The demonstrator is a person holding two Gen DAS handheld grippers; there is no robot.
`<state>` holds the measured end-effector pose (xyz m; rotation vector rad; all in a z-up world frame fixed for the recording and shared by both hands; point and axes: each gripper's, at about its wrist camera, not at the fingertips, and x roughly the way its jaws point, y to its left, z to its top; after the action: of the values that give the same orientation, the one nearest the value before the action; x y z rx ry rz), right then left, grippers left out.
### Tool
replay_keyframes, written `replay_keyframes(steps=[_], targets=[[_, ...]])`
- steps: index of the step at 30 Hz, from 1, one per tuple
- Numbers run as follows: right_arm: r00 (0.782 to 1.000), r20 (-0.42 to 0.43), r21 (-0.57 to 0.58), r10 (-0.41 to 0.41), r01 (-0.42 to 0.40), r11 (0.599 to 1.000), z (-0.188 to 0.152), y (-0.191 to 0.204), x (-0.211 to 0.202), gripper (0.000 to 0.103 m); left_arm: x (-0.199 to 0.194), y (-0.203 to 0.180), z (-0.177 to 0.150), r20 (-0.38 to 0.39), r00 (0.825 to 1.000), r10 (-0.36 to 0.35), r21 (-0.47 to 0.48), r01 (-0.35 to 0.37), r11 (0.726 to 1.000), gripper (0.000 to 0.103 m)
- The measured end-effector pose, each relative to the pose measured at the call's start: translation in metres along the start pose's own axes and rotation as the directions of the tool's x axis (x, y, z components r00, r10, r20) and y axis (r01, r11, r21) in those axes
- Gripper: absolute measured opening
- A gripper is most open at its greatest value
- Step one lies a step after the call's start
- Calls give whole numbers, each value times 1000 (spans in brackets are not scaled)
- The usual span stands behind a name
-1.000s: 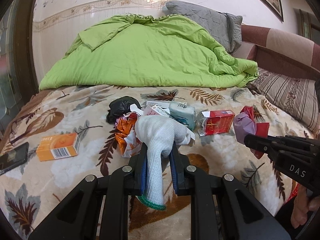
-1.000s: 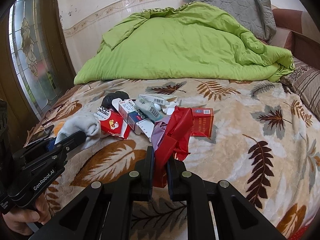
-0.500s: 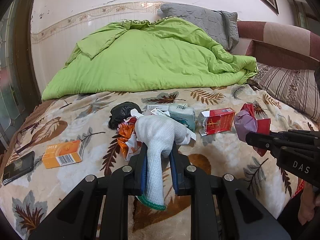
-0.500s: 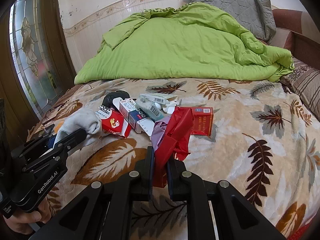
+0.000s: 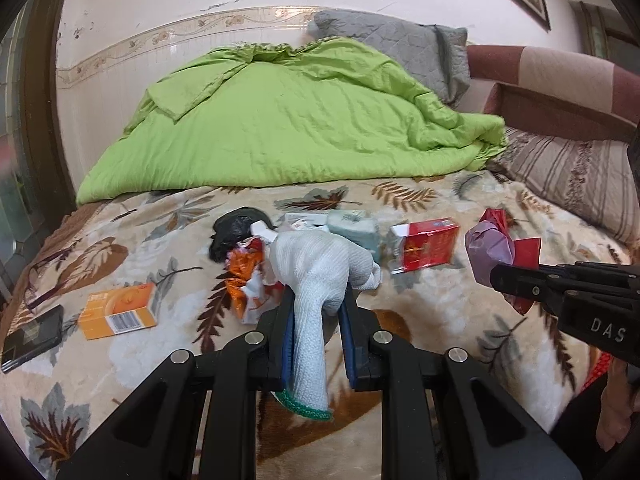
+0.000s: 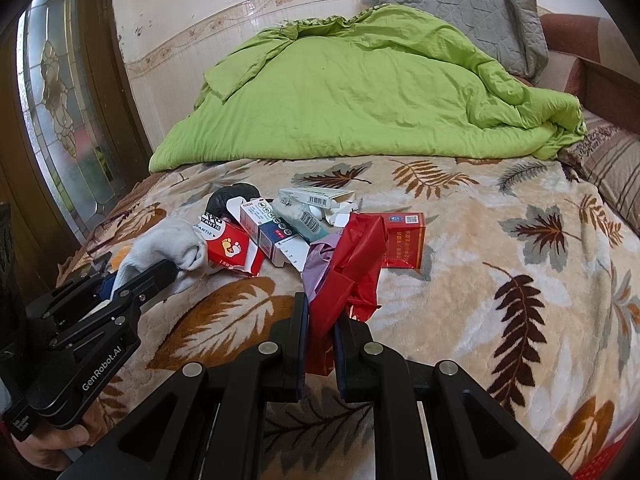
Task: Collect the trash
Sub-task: 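Lift the sock with the left tool while the right tool lifts the red bag, then carry both items over the red basket and open both tools to drop them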
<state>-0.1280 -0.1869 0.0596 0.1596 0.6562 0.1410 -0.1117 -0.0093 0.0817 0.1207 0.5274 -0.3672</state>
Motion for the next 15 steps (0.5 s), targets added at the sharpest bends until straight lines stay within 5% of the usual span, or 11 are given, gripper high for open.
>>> replay_keyframes(steps=[9,15], targets=[[998,66,114,19,-26,993,-17,-34,-80,12,-18,-47,-5,-39,975,-219,54,221,974,19],[992,57,201,-111,98,975,-46,-91,-156,12,-41,-113,3,-67,906,-418,99,423,901,19]])
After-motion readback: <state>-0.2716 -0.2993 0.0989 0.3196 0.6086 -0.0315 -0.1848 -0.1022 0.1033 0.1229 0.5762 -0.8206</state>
